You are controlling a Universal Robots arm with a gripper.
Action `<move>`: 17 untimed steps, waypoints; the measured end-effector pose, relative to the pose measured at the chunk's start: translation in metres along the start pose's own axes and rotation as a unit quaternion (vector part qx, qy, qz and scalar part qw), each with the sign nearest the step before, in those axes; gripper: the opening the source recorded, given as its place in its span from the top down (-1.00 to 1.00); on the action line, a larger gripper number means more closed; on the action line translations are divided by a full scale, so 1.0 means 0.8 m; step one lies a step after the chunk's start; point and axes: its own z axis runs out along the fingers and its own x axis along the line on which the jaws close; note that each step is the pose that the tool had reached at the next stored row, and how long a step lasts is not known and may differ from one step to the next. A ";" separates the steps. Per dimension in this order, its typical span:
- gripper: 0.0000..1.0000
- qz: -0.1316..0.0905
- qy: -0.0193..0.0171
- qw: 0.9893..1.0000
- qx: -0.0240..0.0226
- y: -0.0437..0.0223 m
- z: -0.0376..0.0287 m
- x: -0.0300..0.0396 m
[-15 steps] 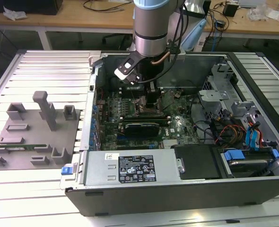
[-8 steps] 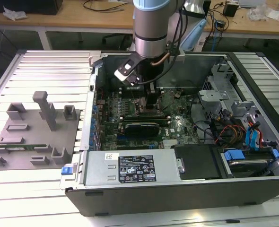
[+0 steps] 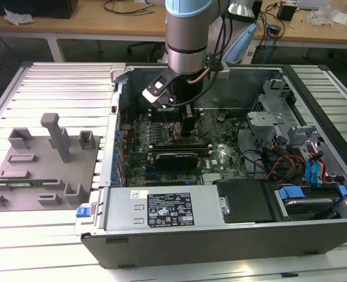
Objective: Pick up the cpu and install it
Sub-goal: 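Place the cpu into insertion slot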
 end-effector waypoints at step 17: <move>-0.09 -0.007 0.000 1.000 0.000 -0.0002 0.0090 0.0066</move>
